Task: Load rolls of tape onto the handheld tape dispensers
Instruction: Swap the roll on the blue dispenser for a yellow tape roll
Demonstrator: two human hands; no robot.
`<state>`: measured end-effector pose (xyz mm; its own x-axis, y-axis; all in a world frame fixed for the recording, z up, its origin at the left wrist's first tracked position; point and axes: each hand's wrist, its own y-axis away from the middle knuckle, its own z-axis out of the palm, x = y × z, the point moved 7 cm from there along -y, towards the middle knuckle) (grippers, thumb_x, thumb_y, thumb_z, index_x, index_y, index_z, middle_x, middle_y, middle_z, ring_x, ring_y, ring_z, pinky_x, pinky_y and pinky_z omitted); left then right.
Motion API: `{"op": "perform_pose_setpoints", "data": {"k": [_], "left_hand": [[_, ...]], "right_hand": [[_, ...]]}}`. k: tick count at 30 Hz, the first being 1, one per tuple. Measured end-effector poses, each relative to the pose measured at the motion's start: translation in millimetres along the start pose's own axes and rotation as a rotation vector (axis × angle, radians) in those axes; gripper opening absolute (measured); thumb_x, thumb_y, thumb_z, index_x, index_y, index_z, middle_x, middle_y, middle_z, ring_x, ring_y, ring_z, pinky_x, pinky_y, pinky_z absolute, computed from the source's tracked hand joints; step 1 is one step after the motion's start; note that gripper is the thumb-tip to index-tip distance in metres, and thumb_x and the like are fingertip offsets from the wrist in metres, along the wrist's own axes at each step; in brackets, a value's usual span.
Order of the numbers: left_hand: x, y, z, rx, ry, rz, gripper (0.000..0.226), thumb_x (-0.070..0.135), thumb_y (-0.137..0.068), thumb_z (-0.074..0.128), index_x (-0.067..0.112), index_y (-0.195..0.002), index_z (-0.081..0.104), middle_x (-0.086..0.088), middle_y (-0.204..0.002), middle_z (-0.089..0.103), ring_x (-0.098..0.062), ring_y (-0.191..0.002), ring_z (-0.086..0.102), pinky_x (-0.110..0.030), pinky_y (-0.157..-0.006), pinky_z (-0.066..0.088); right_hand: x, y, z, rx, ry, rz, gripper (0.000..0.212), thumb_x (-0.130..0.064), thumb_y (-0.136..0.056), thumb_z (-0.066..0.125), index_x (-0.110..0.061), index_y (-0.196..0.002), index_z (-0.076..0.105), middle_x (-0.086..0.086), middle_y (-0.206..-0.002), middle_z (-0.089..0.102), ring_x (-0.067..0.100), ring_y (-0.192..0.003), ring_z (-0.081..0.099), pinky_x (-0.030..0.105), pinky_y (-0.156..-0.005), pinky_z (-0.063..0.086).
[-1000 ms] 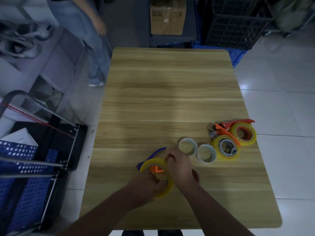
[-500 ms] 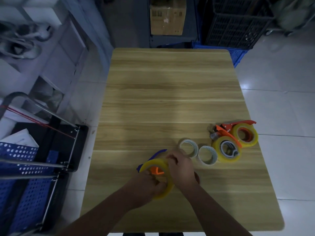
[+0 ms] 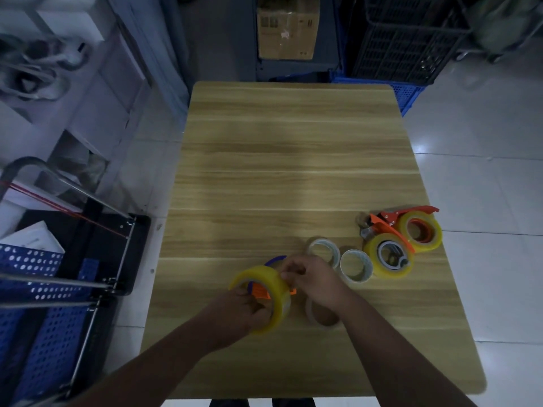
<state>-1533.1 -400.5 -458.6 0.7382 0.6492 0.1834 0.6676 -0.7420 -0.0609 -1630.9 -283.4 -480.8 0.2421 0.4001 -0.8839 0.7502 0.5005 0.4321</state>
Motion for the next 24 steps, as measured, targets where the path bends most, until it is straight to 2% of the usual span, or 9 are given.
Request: {"op": "perform_pose_setpoints", "data": {"k": [2,4,7,9,11,14,17,20,24], "left_hand": [[-0.5,-1.3,-6.1,0.020,-0.007,0.018,0.012,0.015,-0.076,0.059,0.018,-0.086,0.054,0.001,-0.068,0.063,-0.018,-0.061,0.057,-0.027,-0.066,0.044],[-2.6,-1.3,-7.5,0.012,-0.005,0.034,0.015,0.015,-0.076,0.060,0.017,-0.089,0.051,0.000,-0.069,0.063,-0.019,-0.062,0.057,-0.027,-0.065,0.046],[-6.3,2.2,1.0,-0.062,-0.014,0.051,0.019,0.014,-0.075,0.057,0.017,-0.091,0.048,-0.001,-0.068,0.061,-0.020,-0.059,0.057,-0.028,-0.059,0.047],[-6.6,3.9,4.3,-0.105,0.023,0.031,0.018,0.016,-0.077,0.056,0.019,-0.093,0.049,0.000,-0.069,0.062,-0.020,-0.060,0.058,-0.028,-0.060,0.046],[-5.9,2.6,2.7,-0.113,0.061,-0.016,0.019,0.018,-0.078,0.054,0.019,-0.097,0.054,0.003,-0.071,0.065,-0.018,-0.061,0.058,-0.026,-0.063,0.044],[-5.0,-0.1,2.6,-0.119,0.059,-0.078,0.029,0.019,-0.075,0.048,0.015,-0.104,0.054,0.002,-0.070,0.066,-0.019,-0.058,0.058,-0.026,-0.062,0.050],[-3.8,-0.8,3.0,-0.095,0.059,-0.112,0.030,0.020,-0.070,0.055,0.017,-0.100,0.050,0.001,-0.064,0.065,-0.020,-0.054,0.058,-0.026,-0.061,0.049],[-0.7,-3.2,-0.4,-0.077,0.096,-0.128,0.043,0.023,-0.058,0.067,0.018,-0.097,0.049,0.003,-0.064,0.064,-0.017,-0.055,0.058,-0.024,-0.058,0.047],[4.7,-8.2,-9.1,-0.028,0.074,-0.111,0.036,0.023,-0.062,0.058,0.018,-0.096,0.048,0.003,-0.063,0.064,-0.017,-0.055,0.058,-0.021,-0.055,0.046]], "right_hand": [[-3.7,-0.8,1.8,-0.028,0.027,-0.009,0.018,-0.001,-0.089,0.063,-0.015,-0.078,0.063,-0.010,-0.066,0.064,0.001,-0.063,0.059,0.018,-0.060,0.047],[-5.3,-1.6,5.1,-0.049,0.121,-0.020,0.023,-0.004,-0.093,0.057,-0.020,-0.077,0.059,-0.010,-0.070,0.060,0.002,-0.065,0.055,0.020,-0.062,0.046],[2.1,-1.5,10.9,-0.095,0.306,-0.007,0.029,-0.011,-0.097,0.045,-0.030,-0.075,0.047,-0.011,-0.073,0.052,0.005,-0.068,0.046,0.026,-0.065,0.042],[5.3,0.4,14.7,-0.096,0.359,0.004,0.029,-0.012,-0.097,0.042,-0.030,-0.075,0.044,-0.010,-0.074,0.050,0.005,-0.069,0.044,0.028,-0.067,0.042],[5.0,2.7,15.3,-0.022,0.343,0.008,0.025,-0.012,-0.098,0.044,-0.026,-0.077,0.047,-0.009,-0.074,0.050,0.005,-0.068,0.045,0.029,-0.065,0.043],[0.9,6.6,16.3,0.094,0.315,-0.045,0.019,-0.013,-0.098,0.046,-0.020,-0.082,0.049,-0.006,-0.077,0.055,0.010,-0.071,0.051,0.035,-0.066,0.047],[0.7,8.3,17.8,0.176,0.253,-0.078,0.022,-0.010,-0.097,0.044,-0.021,-0.078,0.047,0.005,-0.084,0.061,0.016,-0.074,0.056,0.039,-0.068,0.048],[-7.4,12.2,18.9,0.296,0.165,-0.172,0.021,-0.008,-0.092,0.043,-0.019,-0.074,0.045,0.012,-0.077,0.056,0.018,-0.068,0.049,0.043,-0.061,0.044],[-10.3,17.4,11.7,0.356,0.201,-0.176,0.019,0.002,-0.091,0.047,-0.010,-0.076,0.049,0.011,-0.076,0.060,0.021,-0.069,0.055,0.033,-0.059,0.045]]}}
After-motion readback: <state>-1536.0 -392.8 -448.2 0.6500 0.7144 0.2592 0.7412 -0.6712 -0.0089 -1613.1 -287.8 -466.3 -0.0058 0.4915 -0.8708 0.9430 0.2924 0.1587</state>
